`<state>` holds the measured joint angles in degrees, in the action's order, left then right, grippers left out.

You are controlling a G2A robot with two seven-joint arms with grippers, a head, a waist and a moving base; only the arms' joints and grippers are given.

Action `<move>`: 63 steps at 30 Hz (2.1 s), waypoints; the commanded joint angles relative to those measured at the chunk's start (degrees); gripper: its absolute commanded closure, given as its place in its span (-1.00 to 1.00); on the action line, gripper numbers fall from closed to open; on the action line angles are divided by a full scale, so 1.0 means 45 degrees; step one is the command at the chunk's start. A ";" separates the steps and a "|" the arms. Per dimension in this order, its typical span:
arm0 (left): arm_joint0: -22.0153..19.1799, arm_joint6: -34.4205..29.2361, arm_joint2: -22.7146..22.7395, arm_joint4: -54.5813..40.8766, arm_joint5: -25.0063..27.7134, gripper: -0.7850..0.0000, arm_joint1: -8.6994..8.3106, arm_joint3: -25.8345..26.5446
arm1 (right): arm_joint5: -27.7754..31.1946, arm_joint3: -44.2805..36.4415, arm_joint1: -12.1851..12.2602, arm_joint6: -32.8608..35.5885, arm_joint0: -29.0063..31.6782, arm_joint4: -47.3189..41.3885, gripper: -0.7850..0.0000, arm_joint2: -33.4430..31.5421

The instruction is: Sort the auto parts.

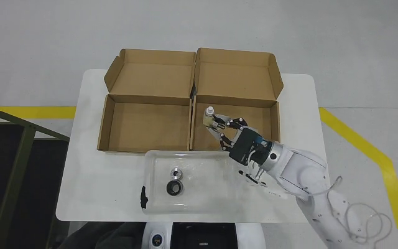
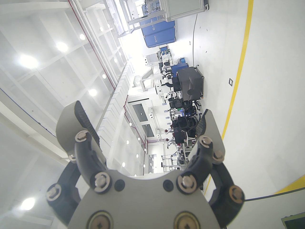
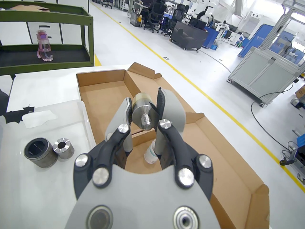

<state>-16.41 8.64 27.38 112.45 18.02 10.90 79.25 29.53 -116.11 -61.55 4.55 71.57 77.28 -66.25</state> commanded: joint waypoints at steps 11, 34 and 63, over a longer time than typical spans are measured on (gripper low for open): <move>0.0000 0.0000 0.0000 0.0000 0.0000 -1.00 0.0000 0.0000 | 0.1148 0.1977 -0.0115 0.2239 -0.1475 -0.0753 1.00 0.0417; 0.0000 0.0000 0.0000 0.0000 0.0000 -1.00 0.0000 0.0000 | 0.2577 0.5478 -0.0310 0.5326 -0.3834 -0.1478 1.00 0.1176; 0.0000 0.0000 0.0000 0.0000 0.0000 -1.00 0.0000 0.0000 | 0.2121 0.8872 -0.1132 0.5658 -0.6152 -0.1225 0.77 0.3494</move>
<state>-16.41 8.64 27.38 112.45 18.02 10.90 79.25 39.16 -76.42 -66.58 30.06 44.03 71.71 -50.64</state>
